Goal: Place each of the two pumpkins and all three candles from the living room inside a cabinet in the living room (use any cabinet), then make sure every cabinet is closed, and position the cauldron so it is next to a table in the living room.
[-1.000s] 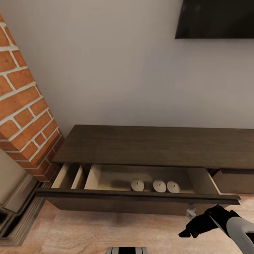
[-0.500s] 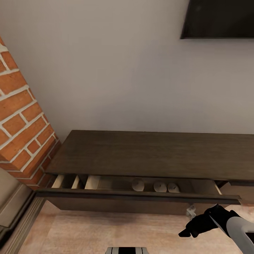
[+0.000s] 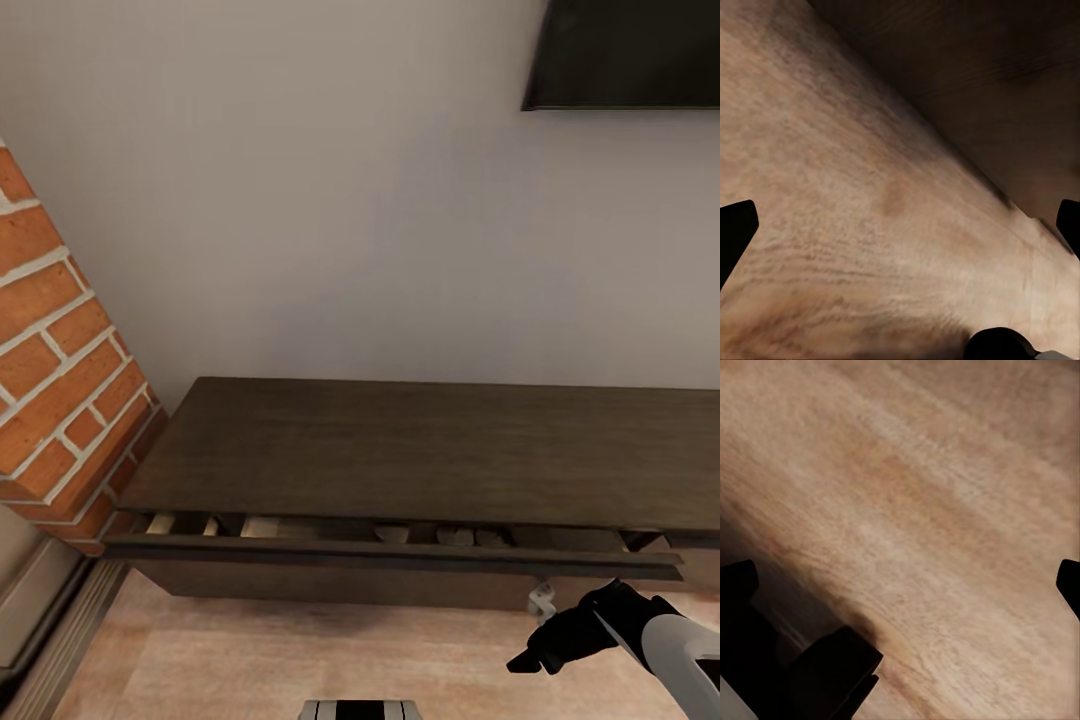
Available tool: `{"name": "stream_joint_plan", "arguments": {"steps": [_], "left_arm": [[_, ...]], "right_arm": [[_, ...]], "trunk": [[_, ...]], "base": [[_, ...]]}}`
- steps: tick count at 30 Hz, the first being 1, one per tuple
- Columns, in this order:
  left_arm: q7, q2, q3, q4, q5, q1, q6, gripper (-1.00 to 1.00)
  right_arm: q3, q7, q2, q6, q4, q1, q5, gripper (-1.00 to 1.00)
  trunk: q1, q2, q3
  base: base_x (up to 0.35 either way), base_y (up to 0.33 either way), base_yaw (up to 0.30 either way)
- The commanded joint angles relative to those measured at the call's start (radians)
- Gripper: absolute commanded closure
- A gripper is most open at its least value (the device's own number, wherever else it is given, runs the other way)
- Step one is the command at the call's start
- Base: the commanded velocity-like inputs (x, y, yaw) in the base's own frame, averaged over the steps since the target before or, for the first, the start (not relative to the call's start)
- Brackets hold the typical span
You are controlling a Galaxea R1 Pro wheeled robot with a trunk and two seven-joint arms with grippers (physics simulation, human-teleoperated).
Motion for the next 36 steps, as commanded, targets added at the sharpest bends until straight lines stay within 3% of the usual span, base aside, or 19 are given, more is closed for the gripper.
{"name": "stream_joint_plan", "arguments": {"steps": [1,21,36], "left_arm": [[-0.002,0.0,0.001,0.001,-0.002,-0.001,-0.006,-1.0],[-0.001,0.0,0.001,0.001,-0.001,-0.001,-0.006,-1.0],[-0.002,0.0,0.001,0.001,0.001,-0.001,-0.006,-1.0]], "right_arm": [[-0.003,0.004,0.0,0.01,-0.002,0.0,-0.005,-1.0],[-0.003,0.004,-0.001,0.01,-0.001,0.0,-0.005,-1.0],[-0.003,0.004,-0.001,0.01,-0.001,0.0,-0.005,-1.0]], "trunk": [[0.0,0.0,-0.001],[0.0,0.0,-0.001],[0.0,0.0,-0.001]], "base": [[0.038,0.0,0.0],[0.175,0.0,0.0],[-0.01,0.0,0.0]]}}
